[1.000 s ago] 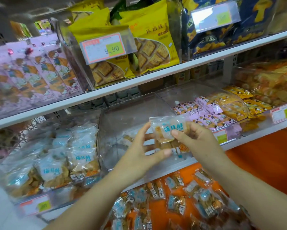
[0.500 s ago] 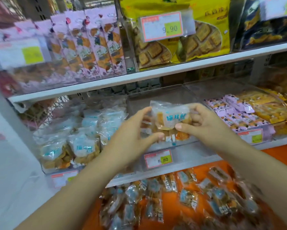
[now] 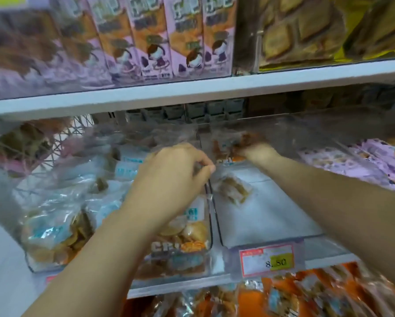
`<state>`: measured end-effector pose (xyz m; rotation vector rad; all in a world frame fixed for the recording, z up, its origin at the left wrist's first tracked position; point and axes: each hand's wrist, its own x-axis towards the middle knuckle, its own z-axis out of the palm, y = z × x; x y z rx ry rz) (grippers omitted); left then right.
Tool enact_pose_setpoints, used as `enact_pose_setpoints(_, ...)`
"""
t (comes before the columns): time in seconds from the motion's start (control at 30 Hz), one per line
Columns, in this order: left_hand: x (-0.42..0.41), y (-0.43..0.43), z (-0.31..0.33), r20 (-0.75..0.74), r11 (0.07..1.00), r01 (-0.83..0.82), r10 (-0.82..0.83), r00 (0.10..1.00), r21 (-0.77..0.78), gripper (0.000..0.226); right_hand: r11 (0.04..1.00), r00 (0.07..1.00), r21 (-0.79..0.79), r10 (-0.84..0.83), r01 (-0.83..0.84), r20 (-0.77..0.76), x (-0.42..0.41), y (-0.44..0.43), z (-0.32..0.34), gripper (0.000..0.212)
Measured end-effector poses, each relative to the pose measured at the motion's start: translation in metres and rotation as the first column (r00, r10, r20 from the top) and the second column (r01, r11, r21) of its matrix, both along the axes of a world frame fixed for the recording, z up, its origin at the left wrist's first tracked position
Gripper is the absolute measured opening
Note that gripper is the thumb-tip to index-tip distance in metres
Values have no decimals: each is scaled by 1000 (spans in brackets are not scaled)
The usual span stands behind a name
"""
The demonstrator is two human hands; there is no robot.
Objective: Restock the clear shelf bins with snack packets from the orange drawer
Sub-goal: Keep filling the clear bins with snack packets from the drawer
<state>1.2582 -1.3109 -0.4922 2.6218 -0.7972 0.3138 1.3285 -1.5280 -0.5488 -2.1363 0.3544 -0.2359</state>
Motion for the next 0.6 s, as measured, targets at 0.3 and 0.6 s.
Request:
enact_pose_setpoints(0.3,2,1,-2,-41,1000,27,-27,999,-4,34,974,968,71,223,-216,-116,24,-15,-36,46)
enact_pose_setpoints(0.6,-1,-2,0,-66,1000,13,-13,998,-3,36,928,954,-333,68,-168,-292,21,-15,-32,73)
